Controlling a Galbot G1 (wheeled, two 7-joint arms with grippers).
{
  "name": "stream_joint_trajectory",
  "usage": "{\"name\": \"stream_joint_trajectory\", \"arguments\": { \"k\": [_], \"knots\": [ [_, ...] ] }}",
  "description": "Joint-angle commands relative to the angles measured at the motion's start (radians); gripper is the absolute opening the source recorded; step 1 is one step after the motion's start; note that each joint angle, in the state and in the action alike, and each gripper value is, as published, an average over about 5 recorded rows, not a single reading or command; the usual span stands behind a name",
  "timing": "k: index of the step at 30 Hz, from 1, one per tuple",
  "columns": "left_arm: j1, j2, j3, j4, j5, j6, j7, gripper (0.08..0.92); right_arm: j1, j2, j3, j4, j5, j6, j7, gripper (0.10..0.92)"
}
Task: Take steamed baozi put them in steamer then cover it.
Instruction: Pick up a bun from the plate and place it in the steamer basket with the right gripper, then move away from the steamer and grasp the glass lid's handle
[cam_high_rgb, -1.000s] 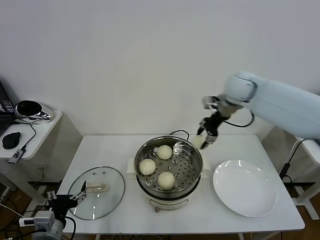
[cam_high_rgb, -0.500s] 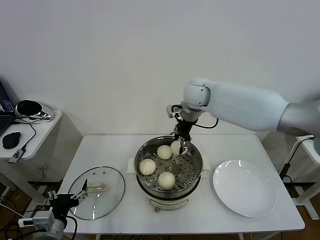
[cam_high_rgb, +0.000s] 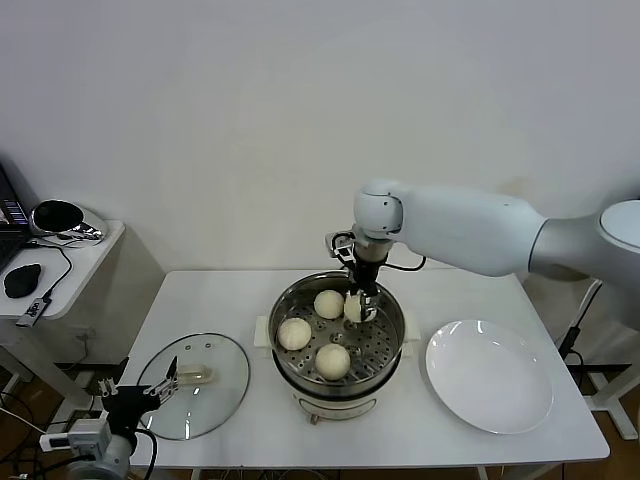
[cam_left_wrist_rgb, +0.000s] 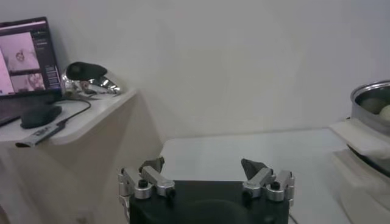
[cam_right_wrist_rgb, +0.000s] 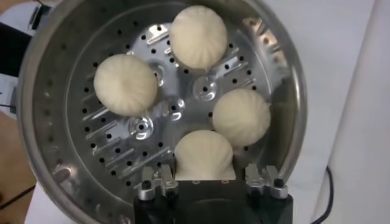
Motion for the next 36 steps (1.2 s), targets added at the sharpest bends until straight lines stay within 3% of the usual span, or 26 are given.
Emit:
{"name": "stream_joint_trajectory", "arguments": {
  "k": [1, 17, 20, 28, 33, 36],
  "knots": [
    [-0.003, 0.002, 0.000, 0.003, -0.004, 0.001, 0.002, 0.823, -0.012, 0.007, -0.021, 0.012, -0.021, -0.010, -0.007, 0.577],
    [-0.014, 0.002, 0.004, 0.022, -0.005, 0.001, 0.002, 0.823, -0.021, -0.012, -0.028, 0.032, -0.025, -0.041, 0.001, 0.579],
    [-0.015, 0.002, 0.003, 0.021, -0.004, 0.002, 0.003, 0.823, -0.020, -0.023, -0.017, 0.040, -0.019, -0.058, 0.009, 0.612],
    [-0.019, -0.006, 0.011, 0.011, 0.003, 0.007, 0.008, 0.823, 0.052, -0.134, 0.018, 0.135, 0.032, -0.098, 0.008, 0.805],
    [-0.015, -0.006, 0.013, 0.014, 0.001, 0.005, 0.006, 0.823, 0.113, -0.293, 0.072, 0.256, 0.091, -0.107, 0.030, 0.822],
    [-0.012, 0.003, 0.014, 0.036, -0.012, -0.018, -0.008, 0.823, 0.109, -0.399, 0.117, 0.325, 0.192, -0.095, 0.156, 0.823]
  ]
}}
